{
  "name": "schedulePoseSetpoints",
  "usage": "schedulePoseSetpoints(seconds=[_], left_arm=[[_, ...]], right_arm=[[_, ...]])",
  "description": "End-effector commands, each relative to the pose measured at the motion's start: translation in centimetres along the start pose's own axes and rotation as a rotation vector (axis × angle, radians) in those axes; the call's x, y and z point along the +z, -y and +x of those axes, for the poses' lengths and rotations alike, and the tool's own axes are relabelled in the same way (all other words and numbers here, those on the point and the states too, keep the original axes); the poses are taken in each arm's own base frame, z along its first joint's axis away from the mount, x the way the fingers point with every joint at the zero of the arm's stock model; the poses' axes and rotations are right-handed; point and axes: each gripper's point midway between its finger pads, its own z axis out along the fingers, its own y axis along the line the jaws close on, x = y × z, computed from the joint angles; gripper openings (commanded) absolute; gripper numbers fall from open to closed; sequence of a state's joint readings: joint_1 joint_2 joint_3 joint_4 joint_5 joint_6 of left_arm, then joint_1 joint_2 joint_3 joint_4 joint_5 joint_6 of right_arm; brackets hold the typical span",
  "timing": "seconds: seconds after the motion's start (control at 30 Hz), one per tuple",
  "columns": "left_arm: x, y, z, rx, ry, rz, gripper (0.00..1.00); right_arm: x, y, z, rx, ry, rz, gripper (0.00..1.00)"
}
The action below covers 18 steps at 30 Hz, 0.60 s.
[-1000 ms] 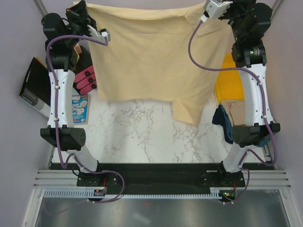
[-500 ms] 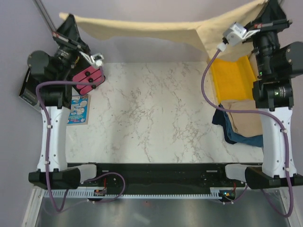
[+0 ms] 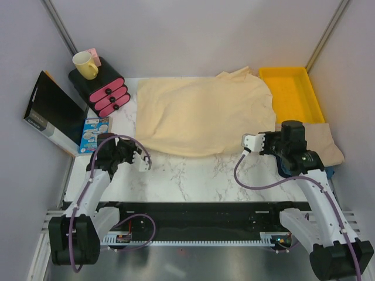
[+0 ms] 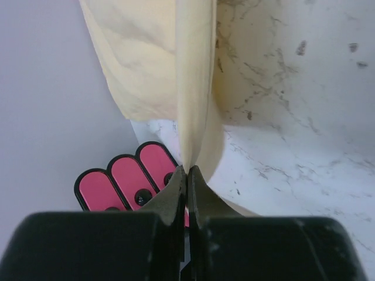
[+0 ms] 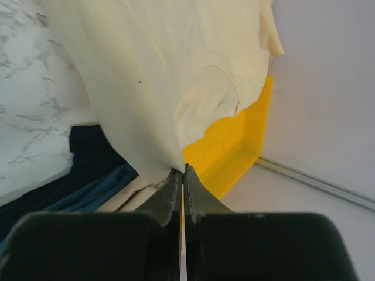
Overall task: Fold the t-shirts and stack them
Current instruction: Flatten out the tshirt
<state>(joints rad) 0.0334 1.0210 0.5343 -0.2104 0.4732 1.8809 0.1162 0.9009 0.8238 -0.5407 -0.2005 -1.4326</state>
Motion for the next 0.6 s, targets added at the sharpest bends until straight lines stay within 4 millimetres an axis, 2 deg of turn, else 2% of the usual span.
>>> schedulePoseSetpoints(seconds=[0.0,0.1,0.2,0.37,0.57], left_arm=[[-1.3,1.5,-1.5,0.097,0.022,0.021,0.02],[-1.3,3.6,-1.7,0.070,0.025,0.091,0.02],[-1.2,4.6,-1.5,0.059,0.018,0.140,0.02],[-1.1,5.0,-0.9,0.036,0.008,0.191,0.02],[-2.0,5.8,-1.8,0.007,0.033,0.237,0.02]], right_arm=[[-2.1,-2.5,-1.8,0.002,0.067,-0.088,0.00],[-2.6,-4.4,-1.9,0.002,0.074,-0.183,0.00],[-3.2,-5.8,-2.1,-0.027,0.085,-0.262,0.00],[-3.6,-6.3,-2.0,-0.066,0.080,-0.337,0.00],[-5.1,-7.5,-2.0,-0.074,0.076,-0.482,0.00]])
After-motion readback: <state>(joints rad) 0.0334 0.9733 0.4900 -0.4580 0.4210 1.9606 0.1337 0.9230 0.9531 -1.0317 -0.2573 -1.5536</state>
